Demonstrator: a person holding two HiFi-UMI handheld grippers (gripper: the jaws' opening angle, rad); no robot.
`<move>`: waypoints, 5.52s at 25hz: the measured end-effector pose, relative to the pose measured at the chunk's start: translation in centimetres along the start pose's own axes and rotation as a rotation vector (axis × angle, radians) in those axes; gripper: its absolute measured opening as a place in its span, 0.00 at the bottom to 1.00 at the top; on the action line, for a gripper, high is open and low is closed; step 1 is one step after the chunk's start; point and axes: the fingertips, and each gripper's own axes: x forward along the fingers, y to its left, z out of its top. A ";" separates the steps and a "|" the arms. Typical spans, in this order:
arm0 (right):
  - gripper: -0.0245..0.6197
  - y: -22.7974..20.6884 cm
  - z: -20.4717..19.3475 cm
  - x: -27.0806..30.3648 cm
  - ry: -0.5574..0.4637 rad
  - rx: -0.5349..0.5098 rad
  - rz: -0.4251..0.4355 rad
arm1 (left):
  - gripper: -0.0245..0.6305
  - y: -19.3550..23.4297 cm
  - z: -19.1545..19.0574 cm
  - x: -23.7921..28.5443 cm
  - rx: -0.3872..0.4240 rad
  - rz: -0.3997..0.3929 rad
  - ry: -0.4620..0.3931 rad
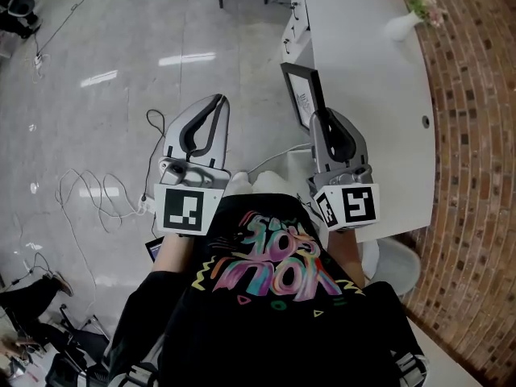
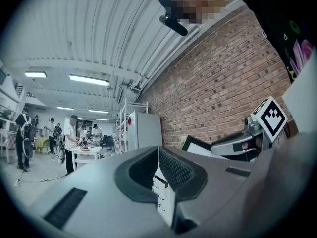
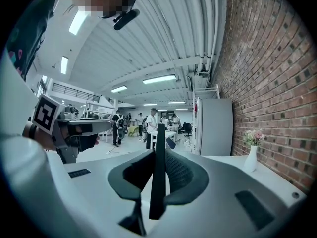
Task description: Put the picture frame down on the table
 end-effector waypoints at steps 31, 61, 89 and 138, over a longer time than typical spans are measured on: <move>0.18 -21.0 2.1 32.1 0.015 0.027 -0.028 | 0.08 13.4 -3.1 38.0 0.018 -0.085 0.015; 0.18 -50.6 0.8 47.6 0.065 0.200 -0.641 | 0.08 5.0 -6.2 81.0 -0.035 -0.785 0.027; 0.18 -60.7 0.7 44.1 -0.027 0.400 -1.137 | 0.08 -5.6 -8.7 90.8 -0.084 -1.326 0.059; 0.18 -58.1 -19.3 44.7 0.060 1.000 -0.954 | 0.08 -7.5 -16.6 84.5 0.146 -1.505 0.145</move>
